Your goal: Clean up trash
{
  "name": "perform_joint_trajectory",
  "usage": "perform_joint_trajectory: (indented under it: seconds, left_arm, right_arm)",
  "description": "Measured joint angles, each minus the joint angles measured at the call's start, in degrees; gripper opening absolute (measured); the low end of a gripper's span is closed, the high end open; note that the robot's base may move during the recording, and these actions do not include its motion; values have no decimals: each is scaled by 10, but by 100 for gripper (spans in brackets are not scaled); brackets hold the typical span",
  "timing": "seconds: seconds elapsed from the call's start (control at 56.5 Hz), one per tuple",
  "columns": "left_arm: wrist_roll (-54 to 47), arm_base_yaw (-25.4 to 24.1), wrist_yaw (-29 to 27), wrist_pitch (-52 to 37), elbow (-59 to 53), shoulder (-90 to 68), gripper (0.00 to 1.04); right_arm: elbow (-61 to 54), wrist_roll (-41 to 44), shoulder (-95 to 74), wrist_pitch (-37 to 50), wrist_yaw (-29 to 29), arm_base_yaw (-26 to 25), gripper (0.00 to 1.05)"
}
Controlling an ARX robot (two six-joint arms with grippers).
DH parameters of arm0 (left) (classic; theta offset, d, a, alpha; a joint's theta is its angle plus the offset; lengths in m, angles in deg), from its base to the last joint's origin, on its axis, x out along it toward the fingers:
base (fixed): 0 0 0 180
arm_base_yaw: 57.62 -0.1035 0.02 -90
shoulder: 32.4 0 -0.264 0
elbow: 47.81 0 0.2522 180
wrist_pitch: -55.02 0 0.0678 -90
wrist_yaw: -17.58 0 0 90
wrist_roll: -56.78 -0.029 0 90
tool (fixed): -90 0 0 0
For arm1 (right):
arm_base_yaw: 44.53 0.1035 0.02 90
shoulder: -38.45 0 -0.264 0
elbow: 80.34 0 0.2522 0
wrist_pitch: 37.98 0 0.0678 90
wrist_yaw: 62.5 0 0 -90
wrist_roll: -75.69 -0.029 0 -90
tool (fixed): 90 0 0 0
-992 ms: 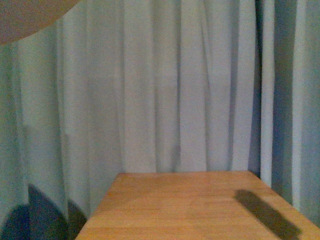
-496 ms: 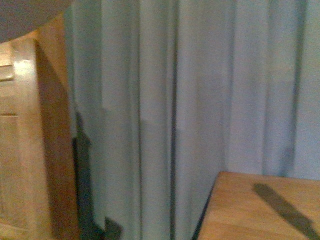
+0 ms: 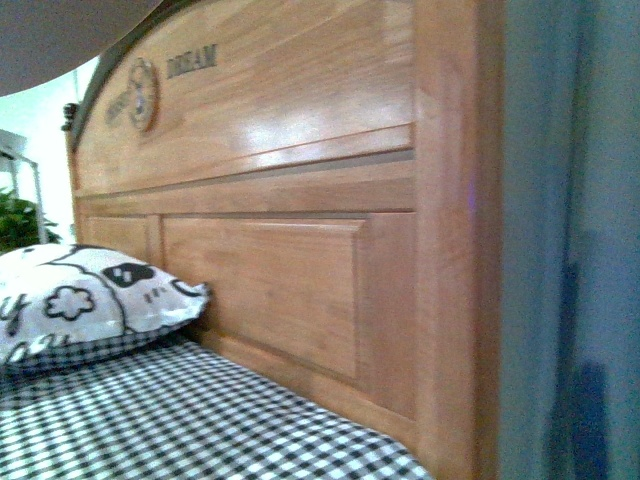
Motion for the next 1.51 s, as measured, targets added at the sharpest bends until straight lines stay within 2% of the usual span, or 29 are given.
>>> perform_joint_trajectory:
  seconds: [1.116, 1.187, 1.24, 1.275, 1.311, 1.417, 1.506]
  left_arm:
    - [3, -1, -7, 0, 0, 3, 27]
    - [59, 10, -64, 141, 53, -23, 27]
    - [104, -5, -73, 228, 97, -55, 27]
    - [126, -28, -62, 288, 130, -91, 27]
    - [130, -47, -45, 308, 143, -118, 27]
    - [109, -85, 27, 304, 167, -202, 27]
    - [56, -97, 83, 297, 195, -266, 27]
  right_arm:
    - [0, 0, -3, 0, -8, 1, 19]
    - [0, -1, -3, 0, 2, 0, 19]
    - [0, -1, -2, 0, 2, 0, 19]
    - [0, -1, -2, 0, 2, 0, 19]
    - [0, -1, -2, 0, 2, 0, 19]
    - [0, -2, 3, 0, 2, 0, 19]
    - [0, -2, 2, 0, -4, 0, 19]
